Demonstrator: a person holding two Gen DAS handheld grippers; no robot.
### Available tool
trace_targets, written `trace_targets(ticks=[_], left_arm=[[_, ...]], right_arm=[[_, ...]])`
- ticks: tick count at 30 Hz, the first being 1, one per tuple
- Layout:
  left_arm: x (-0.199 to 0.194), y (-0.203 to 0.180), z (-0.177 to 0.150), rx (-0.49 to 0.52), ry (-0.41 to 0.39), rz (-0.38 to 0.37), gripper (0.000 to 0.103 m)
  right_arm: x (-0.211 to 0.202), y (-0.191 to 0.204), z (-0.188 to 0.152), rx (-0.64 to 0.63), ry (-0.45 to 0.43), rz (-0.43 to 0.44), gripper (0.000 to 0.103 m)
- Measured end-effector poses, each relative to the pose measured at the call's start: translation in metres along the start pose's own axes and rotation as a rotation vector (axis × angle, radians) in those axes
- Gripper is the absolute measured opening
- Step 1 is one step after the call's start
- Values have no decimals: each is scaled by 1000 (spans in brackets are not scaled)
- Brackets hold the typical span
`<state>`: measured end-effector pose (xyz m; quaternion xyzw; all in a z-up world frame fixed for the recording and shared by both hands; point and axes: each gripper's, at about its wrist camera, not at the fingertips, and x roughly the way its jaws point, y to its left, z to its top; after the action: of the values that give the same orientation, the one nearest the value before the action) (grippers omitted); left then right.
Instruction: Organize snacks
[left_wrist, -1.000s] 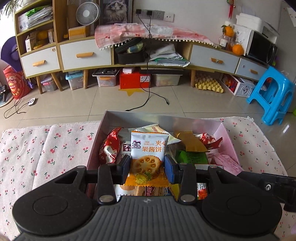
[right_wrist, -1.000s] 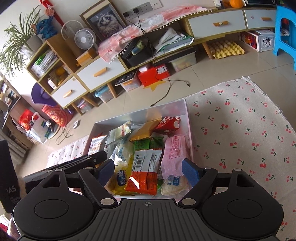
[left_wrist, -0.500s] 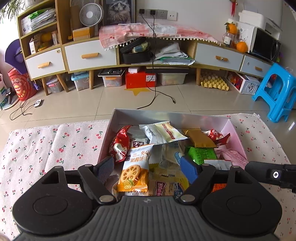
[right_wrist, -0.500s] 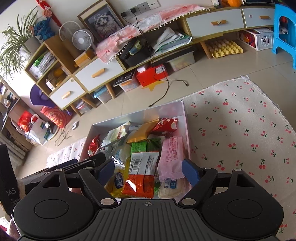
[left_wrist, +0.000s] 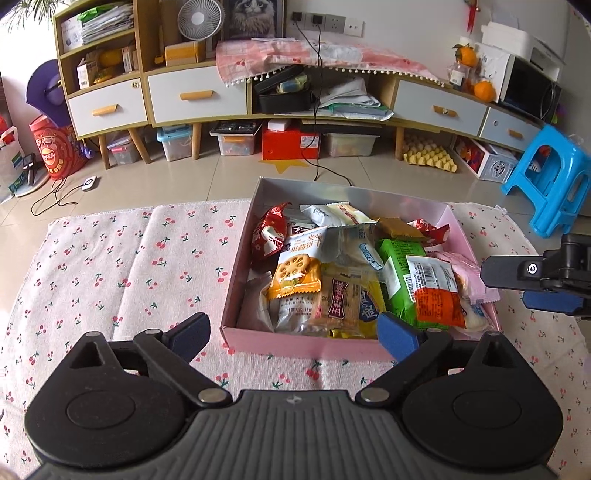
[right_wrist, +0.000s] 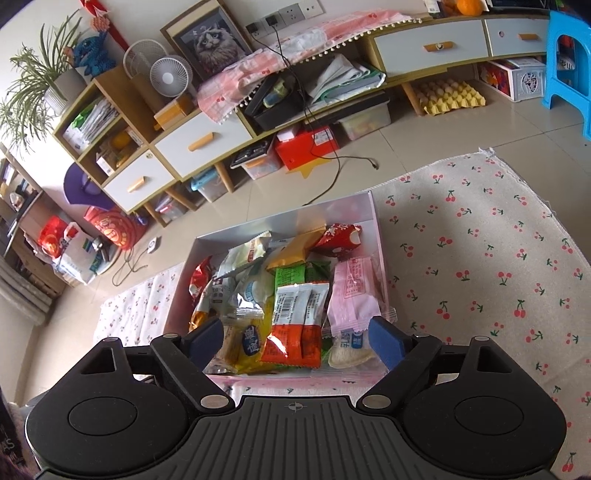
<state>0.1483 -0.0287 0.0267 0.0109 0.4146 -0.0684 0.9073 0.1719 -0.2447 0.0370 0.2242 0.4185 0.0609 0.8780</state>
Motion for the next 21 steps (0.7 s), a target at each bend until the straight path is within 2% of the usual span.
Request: trace_targets(ticks=[4, 8, 16, 21], left_arm=[[-11, 3, -4, -4, 0, 14, 99], [-27, 2, -13, 1, -9, 28, 102], [-47, 3, -33, -5, 11, 65, 102], [-51, 9, -40, -31, 16, 88, 102]], right_arm=[[-12, 6, -7, -34, -3, -18, 89], [-27, 15, -17, -75, -13, -52, 94], [-51, 30, -42, -146, -18, -89, 97], [-58, 33, -60, -200, -53, -121, 98]])
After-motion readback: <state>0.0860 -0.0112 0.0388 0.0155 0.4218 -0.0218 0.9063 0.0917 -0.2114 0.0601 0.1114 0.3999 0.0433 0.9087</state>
